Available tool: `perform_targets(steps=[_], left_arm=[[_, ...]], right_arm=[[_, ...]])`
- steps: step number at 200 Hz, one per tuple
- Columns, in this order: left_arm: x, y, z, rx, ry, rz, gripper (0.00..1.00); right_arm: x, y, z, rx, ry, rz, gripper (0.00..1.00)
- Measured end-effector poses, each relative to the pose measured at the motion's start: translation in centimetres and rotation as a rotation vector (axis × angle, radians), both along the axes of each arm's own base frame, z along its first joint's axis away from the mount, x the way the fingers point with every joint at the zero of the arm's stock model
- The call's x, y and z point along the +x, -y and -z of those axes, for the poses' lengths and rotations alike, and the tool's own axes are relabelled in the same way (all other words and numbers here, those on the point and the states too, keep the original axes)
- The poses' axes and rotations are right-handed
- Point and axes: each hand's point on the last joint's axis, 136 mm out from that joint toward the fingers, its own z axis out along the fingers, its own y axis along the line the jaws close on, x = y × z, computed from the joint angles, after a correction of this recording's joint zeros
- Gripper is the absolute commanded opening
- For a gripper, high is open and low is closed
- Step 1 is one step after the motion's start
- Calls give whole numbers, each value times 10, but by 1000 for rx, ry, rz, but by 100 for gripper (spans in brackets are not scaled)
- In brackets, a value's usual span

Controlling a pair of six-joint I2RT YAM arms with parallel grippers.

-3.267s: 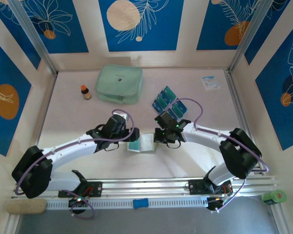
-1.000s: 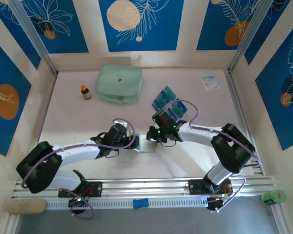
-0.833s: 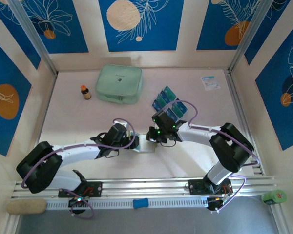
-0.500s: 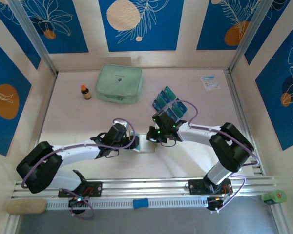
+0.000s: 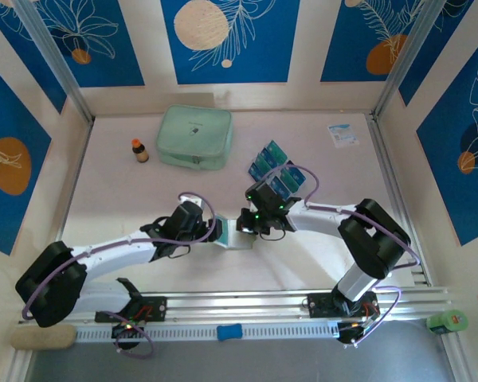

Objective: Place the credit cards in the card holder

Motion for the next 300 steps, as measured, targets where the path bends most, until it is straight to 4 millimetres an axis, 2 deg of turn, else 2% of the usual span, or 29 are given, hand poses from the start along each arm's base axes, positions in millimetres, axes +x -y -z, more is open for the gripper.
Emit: perform_targets(steps=[49, 104, 164, 300], left_arm=[[-5, -19, 16, 61, -31, -63, 84], [-10, -35, 30, 102, -59, -119, 84], [-12, -39, 37, 116, -73, -128, 84], [-11, -40, 37, 114, -71, -133, 84]], right_arm=[[0, -15, -3, 23, 6, -27, 0], [1, -28, 2, 35, 3, -44, 0], [0, -36, 7, 40, -13, -53, 0], [-2, -43, 15, 45, -33, -63, 0]])
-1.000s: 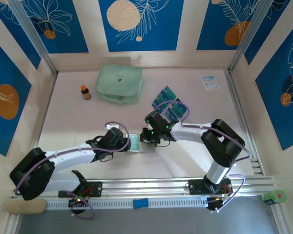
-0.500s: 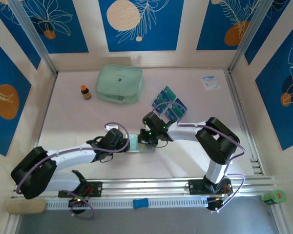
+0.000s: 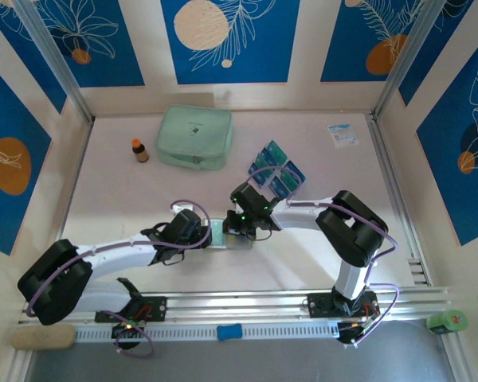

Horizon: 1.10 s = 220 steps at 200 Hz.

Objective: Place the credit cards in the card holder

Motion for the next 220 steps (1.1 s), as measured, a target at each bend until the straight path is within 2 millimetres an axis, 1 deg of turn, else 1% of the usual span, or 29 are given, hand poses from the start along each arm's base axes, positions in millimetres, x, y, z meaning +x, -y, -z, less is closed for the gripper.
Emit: perform_targets(steps=[82, 101, 135, 155, 190, 220], left_arm=[[0, 1, -1, 1, 2, 11, 88], [3, 3, -5, -3, 10, 14, 89], [9, 12, -17, -31, 28, 25, 89], [11, 16, -21, -47, 31, 30, 89], [11, 18, -21, -56, 25, 37, 87], [10, 19, -16, -51, 10, 36, 85]], right_arm=[[0, -4, 0, 6, -8, -6, 0], [-1, -5, 1, 4, -9, -8, 0], [-1, -6, 2, 6, -11, -8, 0], [-1, -6, 1, 7, -13, -4, 0], [-1, -6, 1, 9, -16, 1, 0], [-1, -7, 1, 10, -18, 4, 0]])
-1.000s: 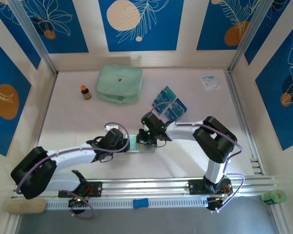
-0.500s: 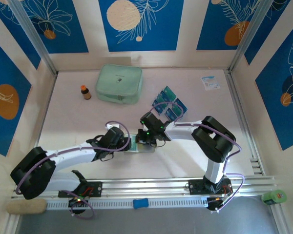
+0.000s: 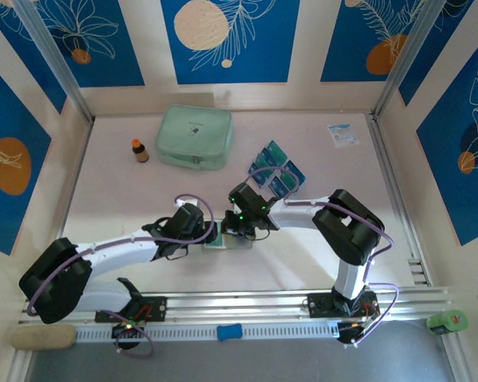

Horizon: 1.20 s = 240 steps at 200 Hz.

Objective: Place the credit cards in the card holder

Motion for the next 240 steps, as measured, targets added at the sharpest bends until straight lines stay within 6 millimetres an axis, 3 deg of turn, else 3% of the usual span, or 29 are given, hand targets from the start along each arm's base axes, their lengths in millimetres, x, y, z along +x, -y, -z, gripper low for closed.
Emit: perform_targets(steps=[67, 113, 135, 176, 240], left_arm=[[1, 4, 10, -4, -20, -6, 84], [2, 4, 9, -6, -17, -5, 84], [2, 4, 7, -7, -15, -4, 84], [8, 10, -11, -21, 21, 17, 85], [20, 35, -54, -72, 85, 84, 84]], right_arm=[[1, 1, -5, 13, 6, 5, 0], [15, 15, -33, 48, 57, 36, 0], [20, 26, -34, 43, 67, 53, 0], [20, 47, -19, -12, 42, 66, 0], [21, 54, -16, -33, 51, 44, 0]])
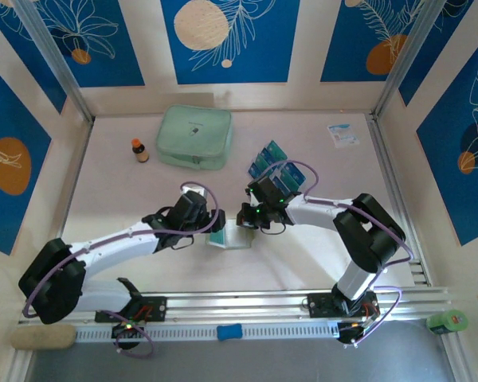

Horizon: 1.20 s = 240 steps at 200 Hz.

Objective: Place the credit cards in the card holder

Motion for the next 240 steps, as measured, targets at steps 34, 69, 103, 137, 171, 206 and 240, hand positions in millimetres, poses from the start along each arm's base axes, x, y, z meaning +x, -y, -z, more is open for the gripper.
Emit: perform_targets(steps=[34, 69, 103, 137, 171, 206, 240], left_arm=[[-3, 17, -12, -8, 21, 55, 84], [-8, 22, 7, 37, -19, 85, 84], [-11, 25, 28, 74, -60, 108, 84], [-14, 25, 42, 115, -82, 127, 85], [-18, 21, 53, 135, -93, 137, 85], [-18, 20, 55, 138, -88, 143, 86], [-18, 20, 60, 140, -88, 146, 86]], right_arm=[[0, 1, 1, -5, 4, -9, 0], [1, 2, 4, -12, 1, -10, 0], [3, 2, 10, -23, -10, -10, 0], [1, 2, 18, -32, -27, -18, 0], [1, -1, 18, -22, -27, -24, 0], [1, -3, 18, -19, -25, -26, 0], [1, 2, 10, -30, -8, -20, 0]])
